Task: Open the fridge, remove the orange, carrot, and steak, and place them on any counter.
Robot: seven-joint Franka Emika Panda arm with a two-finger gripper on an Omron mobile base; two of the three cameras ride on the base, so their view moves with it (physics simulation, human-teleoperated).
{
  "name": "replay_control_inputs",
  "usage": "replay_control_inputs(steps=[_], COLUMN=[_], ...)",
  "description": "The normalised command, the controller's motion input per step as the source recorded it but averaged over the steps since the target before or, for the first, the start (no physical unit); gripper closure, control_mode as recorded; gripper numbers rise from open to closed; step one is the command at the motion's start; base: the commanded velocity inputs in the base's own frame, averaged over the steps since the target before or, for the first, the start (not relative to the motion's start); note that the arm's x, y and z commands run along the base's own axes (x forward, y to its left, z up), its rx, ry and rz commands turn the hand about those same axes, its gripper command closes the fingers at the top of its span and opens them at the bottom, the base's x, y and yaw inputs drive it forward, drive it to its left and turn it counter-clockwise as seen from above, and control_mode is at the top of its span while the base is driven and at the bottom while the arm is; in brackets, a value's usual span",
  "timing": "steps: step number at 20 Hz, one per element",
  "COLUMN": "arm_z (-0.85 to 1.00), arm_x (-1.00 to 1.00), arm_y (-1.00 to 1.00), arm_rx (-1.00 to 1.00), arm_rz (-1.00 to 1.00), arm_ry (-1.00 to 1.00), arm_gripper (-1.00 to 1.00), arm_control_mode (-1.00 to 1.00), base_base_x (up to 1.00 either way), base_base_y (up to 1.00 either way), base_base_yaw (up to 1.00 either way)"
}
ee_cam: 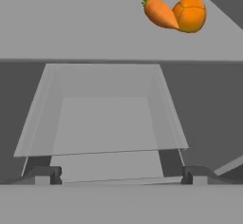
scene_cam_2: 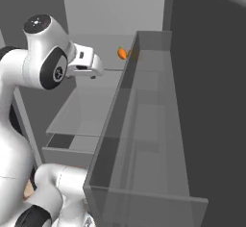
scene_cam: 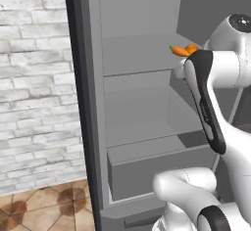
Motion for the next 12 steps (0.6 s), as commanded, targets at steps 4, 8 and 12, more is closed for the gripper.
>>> replay_control_inputs(steps=[4, 8, 12], arm_z=[0.01, 0.15, 0.06], arm_x=[0.47, 0.45, 0.52], arm_y=[-0.04, -0.08, -0.14], arm_rx=[0.00, 0.00, 0.00], arm_rz=[-0.02, -0.06, -0.11], arm_ry=[-0.06, -0.05, -0.01], arm_gripper=[-1.00, -1.00, -1.00], arm_control_mode=[-1.00, -1.00, -1.00], base_base_x=[0.00, 0.00, 0.00], base_base_y=[0.00, 0.00, 0.00], base_base_yaw=[0.00, 0.00, 0.00])
